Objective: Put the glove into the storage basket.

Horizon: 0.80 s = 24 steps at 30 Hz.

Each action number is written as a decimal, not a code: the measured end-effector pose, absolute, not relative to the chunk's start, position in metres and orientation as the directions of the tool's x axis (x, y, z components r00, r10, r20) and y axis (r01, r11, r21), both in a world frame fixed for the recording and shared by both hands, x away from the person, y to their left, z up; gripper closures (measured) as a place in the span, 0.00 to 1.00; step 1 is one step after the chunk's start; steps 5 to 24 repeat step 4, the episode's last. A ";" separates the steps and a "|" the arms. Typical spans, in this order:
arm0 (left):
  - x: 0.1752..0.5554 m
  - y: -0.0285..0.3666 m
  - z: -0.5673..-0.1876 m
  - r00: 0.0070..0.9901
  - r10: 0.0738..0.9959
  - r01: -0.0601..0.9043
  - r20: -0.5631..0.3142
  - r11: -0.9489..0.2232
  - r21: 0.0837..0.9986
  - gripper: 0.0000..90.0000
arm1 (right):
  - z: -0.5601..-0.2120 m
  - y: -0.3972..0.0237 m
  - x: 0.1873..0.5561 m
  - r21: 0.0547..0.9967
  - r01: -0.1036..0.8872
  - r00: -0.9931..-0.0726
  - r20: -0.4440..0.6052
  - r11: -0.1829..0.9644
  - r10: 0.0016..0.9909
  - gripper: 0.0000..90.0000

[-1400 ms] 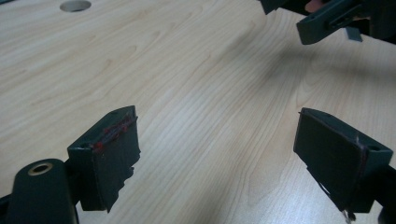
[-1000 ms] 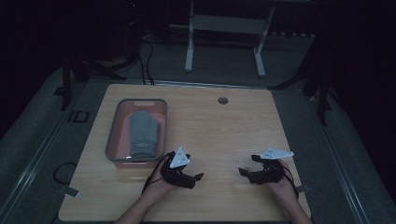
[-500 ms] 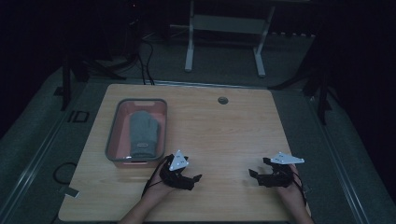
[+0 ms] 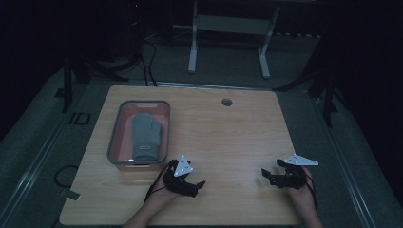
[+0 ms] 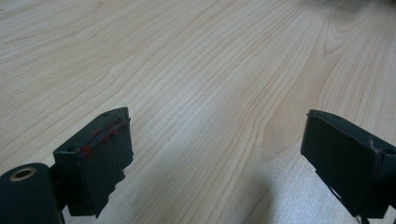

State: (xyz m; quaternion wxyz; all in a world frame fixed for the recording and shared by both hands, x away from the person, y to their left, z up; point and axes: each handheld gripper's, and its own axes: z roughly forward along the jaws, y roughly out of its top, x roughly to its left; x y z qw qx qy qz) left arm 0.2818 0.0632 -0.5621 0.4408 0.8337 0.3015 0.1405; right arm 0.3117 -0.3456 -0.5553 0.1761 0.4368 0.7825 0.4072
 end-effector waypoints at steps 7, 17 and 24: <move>0.282 0.064 -0.563 0.778 0.627 0.383 -0.031 -0.434 0.815 0.10 | -0.555 -0.345 0.311 0.793 0.537 -0.558 0.076 0.290 0.826 0.15; 0.282 0.064 -0.563 0.778 0.627 0.383 -0.031 -0.434 0.815 0.10 | -0.555 -0.345 0.311 0.793 0.537 -0.558 0.076 0.290 0.826 0.15; 0.282 0.064 -0.563 0.778 0.627 0.383 -0.031 -0.434 0.815 0.10 | -0.555 -0.345 0.311 0.793 0.537 -0.558 0.076 0.290 0.826 0.15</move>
